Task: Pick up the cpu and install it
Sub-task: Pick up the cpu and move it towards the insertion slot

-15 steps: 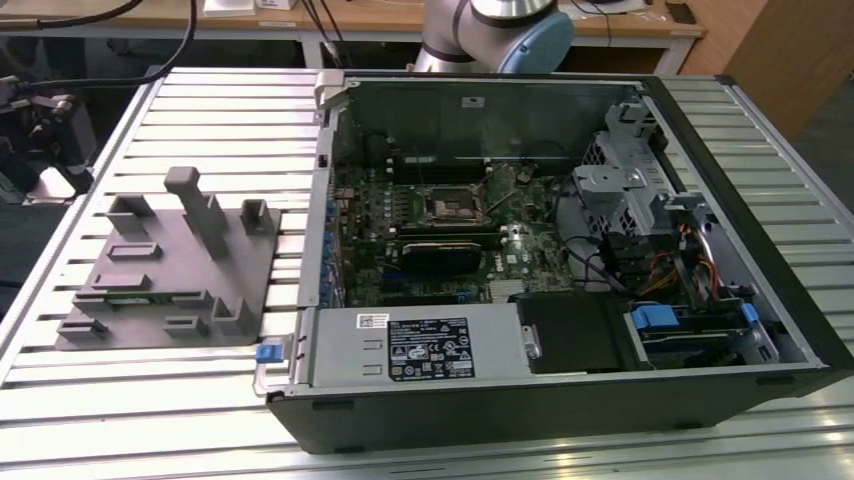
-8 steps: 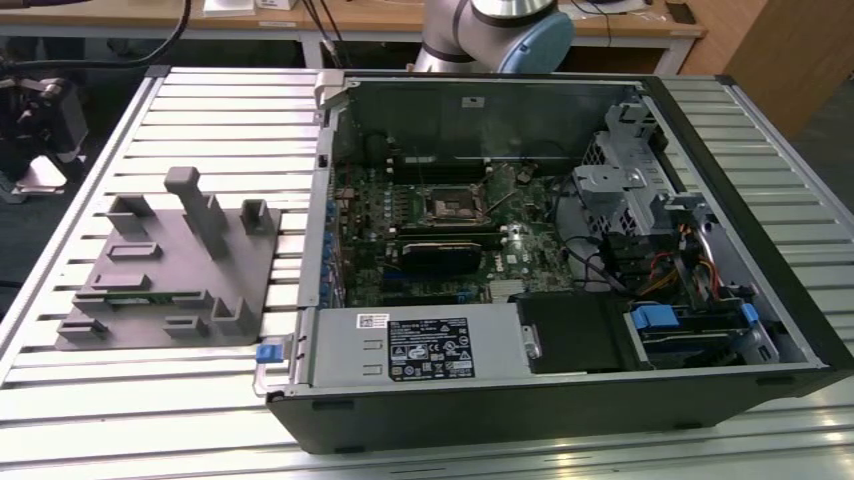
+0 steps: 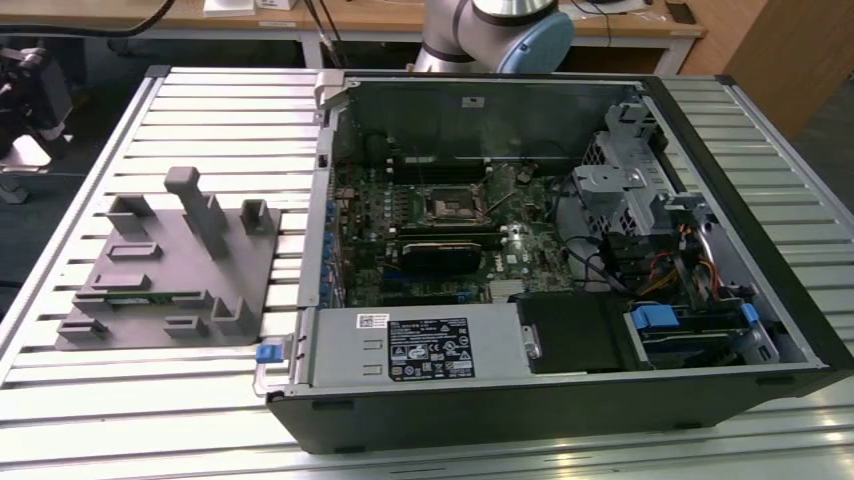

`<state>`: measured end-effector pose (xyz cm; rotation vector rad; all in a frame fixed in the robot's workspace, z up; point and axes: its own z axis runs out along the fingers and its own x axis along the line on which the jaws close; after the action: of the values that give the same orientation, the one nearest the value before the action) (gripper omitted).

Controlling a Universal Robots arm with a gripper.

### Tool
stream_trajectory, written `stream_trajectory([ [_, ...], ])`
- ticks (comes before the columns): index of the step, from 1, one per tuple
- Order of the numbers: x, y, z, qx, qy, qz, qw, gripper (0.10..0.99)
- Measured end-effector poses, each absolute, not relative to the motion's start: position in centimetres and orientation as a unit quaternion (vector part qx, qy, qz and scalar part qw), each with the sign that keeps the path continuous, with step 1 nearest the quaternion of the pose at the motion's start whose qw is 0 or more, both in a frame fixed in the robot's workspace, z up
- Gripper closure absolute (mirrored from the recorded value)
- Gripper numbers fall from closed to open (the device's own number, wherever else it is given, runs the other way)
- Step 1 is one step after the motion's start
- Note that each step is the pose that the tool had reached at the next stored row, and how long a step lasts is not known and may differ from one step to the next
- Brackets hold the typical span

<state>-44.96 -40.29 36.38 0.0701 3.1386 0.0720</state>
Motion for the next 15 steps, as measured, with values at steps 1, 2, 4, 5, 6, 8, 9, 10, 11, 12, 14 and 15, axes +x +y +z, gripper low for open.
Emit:
stream_trajectory([
  [1, -45.0, -40.3, 36.7, 0.022, 0.999, 0.023, 0.001, 0.545],
  [2, -45.0, -40.3, 37.0, 0.022, 0.999, 0.023, 0.001, 0.545],
  [4, -45.0, -40.2, 37.6, 0.022, 0.999, 0.023, 0.001, 0.545],
  [5, -45.0, -40.2, 37.9, 0.022, 0.999, 0.023, 0.001, 0.545],
  [6, -45.0, -40.2, 38.2, 0.022, 0.999, 0.023, 0.001, 0.545],
  [8, -45.0, -40.2, 38.5, 0.022, 0.999, 0.023, 0.001, 0.545],
  [9, -45.0, -40.2, 38.5, 0.022, 0.999, 0.023, 0.001, 0.545],
  [10, -45.0, -40.2, 38.5, 0.022, 0.999, 0.023, 0.001, 0.545],
  [11, -45.0, -40.2, 38.6, 0.022, 0.999, 0.023, 0.001, 0.545],
  [12, -44.9, -40.2, 38.6, 0.022, 0.999, 0.023, 0.001, 0.545],
  [14, -44.8, -40.2, 38.6, 0.022, 0.999, 0.023, 0.001, 0.545],
  [15, -44.6, -40.2, 38.6, 0.022, 0.999, 0.023, 0.001, 0.545],
])
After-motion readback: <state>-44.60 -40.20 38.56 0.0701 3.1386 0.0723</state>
